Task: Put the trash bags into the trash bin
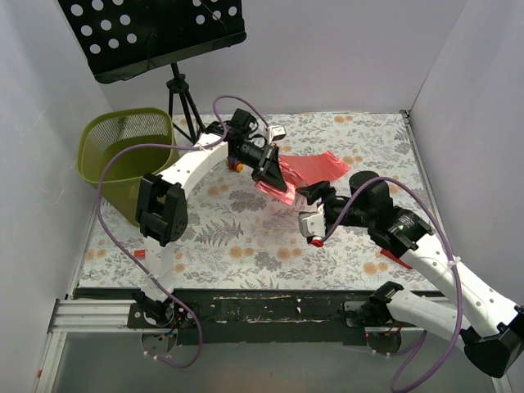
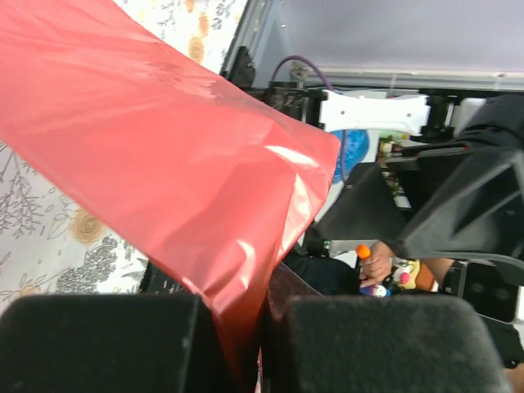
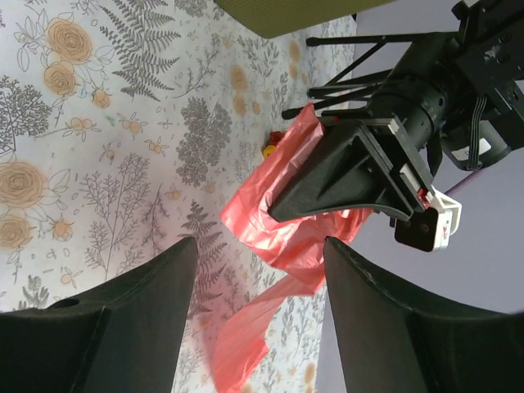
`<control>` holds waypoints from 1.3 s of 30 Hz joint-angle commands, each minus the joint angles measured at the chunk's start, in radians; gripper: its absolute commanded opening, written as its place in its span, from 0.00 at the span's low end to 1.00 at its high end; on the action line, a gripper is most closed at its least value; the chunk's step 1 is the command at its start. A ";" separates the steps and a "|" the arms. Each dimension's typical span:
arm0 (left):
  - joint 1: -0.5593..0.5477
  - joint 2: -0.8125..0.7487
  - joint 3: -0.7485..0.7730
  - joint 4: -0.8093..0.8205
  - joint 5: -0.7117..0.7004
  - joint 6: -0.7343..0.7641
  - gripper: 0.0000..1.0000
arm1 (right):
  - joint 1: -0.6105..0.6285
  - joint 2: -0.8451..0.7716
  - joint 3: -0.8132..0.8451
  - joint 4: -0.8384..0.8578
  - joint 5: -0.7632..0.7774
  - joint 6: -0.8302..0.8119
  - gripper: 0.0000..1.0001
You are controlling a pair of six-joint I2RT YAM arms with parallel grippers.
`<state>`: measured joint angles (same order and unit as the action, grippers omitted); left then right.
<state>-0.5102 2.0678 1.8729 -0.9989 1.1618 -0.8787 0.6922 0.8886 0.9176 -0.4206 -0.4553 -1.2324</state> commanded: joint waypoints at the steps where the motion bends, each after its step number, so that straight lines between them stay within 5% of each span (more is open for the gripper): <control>1: 0.022 -0.094 -0.023 0.075 0.143 -0.101 0.00 | 0.029 0.036 0.009 0.075 -0.003 -0.090 0.70; 8: 0.033 -0.090 -0.089 0.167 0.266 -0.169 0.00 | 0.082 0.085 -0.040 0.176 0.046 -0.107 0.61; 22: 0.039 -0.104 -0.116 0.192 0.279 -0.184 0.00 | 0.139 0.133 -0.117 0.453 0.227 -0.104 0.36; 27: 0.044 -0.098 -0.118 0.200 0.291 -0.187 0.01 | 0.142 0.144 -0.088 0.451 0.263 -0.061 0.02; 28: 0.047 -0.100 -0.115 0.200 0.285 -0.181 0.06 | 0.141 0.147 -0.071 0.441 0.276 -0.029 0.01; 30: 0.053 -0.109 -0.078 0.140 0.208 -0.102 0.14 | 0.139 0.145 -0.018 0.384 0.315 0.066 0.01; 34: 0.055 -0.156 0.031 0.046 -0.096 0.070 0.44 | 0.069 0.127 0.131 0.147 0.255 0.298 0.01; 39: 0.055 -0.271 -0.015 0.103 -0.431 0.274 0.48 | -0.011 0.075 0.220 -0.070 0.146 0.459 0.01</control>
<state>-0.4599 1.9774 1.8660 -0.9195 1.0443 -0.8131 0.7223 1.0130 1.0534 -0.2932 -0.2237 -0.9642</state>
